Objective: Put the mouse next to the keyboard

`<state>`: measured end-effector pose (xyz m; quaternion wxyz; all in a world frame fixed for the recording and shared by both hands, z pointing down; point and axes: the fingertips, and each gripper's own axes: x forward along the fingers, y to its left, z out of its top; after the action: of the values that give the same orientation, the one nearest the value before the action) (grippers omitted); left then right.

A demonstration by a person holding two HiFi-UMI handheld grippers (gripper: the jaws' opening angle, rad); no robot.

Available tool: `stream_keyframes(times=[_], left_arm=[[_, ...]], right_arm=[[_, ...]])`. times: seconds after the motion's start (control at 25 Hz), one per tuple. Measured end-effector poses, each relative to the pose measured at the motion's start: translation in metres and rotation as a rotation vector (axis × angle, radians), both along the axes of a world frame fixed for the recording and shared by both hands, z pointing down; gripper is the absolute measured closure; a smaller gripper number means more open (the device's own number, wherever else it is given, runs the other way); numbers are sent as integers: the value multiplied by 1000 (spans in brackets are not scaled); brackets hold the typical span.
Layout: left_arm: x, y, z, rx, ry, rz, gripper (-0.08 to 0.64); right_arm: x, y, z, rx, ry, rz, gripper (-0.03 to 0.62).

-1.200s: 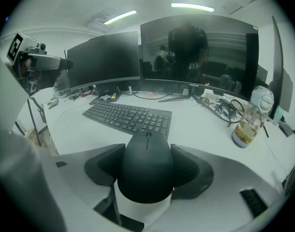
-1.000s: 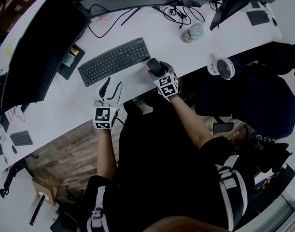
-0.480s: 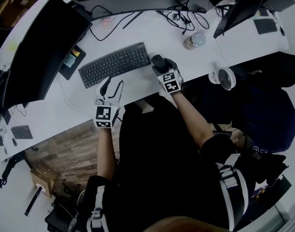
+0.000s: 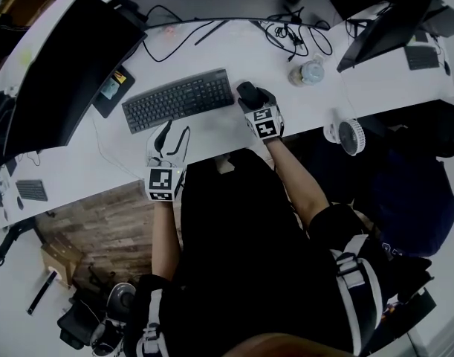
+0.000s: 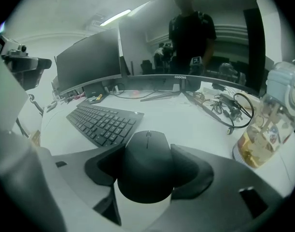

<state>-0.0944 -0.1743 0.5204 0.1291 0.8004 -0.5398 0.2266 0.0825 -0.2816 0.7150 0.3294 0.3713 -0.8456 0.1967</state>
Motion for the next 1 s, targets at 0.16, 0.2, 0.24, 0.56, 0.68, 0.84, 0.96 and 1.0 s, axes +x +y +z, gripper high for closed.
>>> stream_keyframes(times=[0.16,0.2,0.24,0.56,0.68,0.84,0.96,1.0], left_arm=[[-1,5,5,-24,-8,-28,371],[-1,6,6,-27,-10,-36,373],[-1,6,6,-29,-11,-44,373],[-6,4,6,-33,-26,-103,377],[-6,5,6,-42,-39,-111,377],[-9,5,7,-43,-39,-126,377],[-11,10,7,-47,-43,-129,377],[-12,10,6,-44,-43,-130,377]], right_arm=[[1,-16,7,0,21,10,299],[0,-20,9,-1,24,11,299],[0,-23,11,-2,27,10,299],[-11,-37,22,-12,14,-17,298],[-11,-40,27,-2,27,-20,298],[-14,-44,27,25,51,-40,295],[-16,-43,29,11,37,-34,288],[-16,-43,29,2,32,-32,284]])
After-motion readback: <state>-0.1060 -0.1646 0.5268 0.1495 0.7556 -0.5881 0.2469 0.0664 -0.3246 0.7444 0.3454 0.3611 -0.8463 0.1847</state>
